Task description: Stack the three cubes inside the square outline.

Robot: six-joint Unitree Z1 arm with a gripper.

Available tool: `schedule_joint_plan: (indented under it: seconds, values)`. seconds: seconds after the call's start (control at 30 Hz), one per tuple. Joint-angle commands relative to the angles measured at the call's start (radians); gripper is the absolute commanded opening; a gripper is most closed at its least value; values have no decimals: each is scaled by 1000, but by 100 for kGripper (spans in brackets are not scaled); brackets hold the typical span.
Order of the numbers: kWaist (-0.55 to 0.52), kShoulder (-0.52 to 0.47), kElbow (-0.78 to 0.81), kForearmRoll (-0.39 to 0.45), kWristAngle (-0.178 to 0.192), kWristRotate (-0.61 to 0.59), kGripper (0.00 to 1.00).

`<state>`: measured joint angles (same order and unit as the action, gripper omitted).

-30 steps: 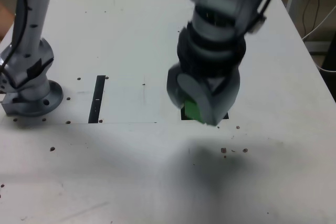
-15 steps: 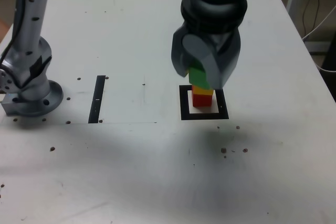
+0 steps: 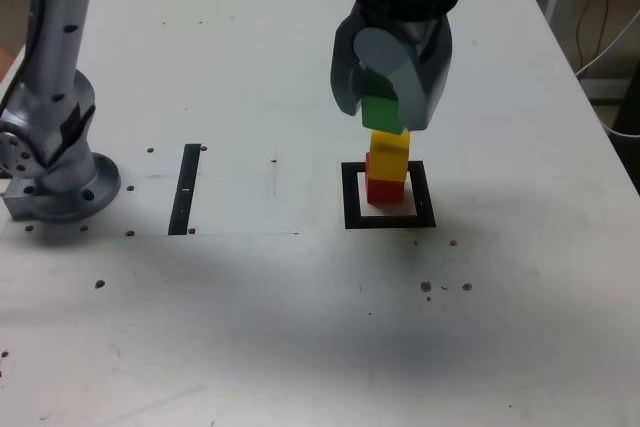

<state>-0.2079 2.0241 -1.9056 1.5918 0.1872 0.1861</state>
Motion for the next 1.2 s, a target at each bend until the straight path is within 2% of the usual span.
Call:
schedule_joint_plan:
  seconds: [0.0,0.3,0.5,0.73,1.17]
  values:
    - [13,-7,6,12,-13,-29,33]
    - [53,-1,30,12,-61,-155,33]
    - [62,5,38,9,-79,-213,33]
    - [62,16,36,6,-85,-223,33]
    - [66,52,22,-7,-73,-206,33]
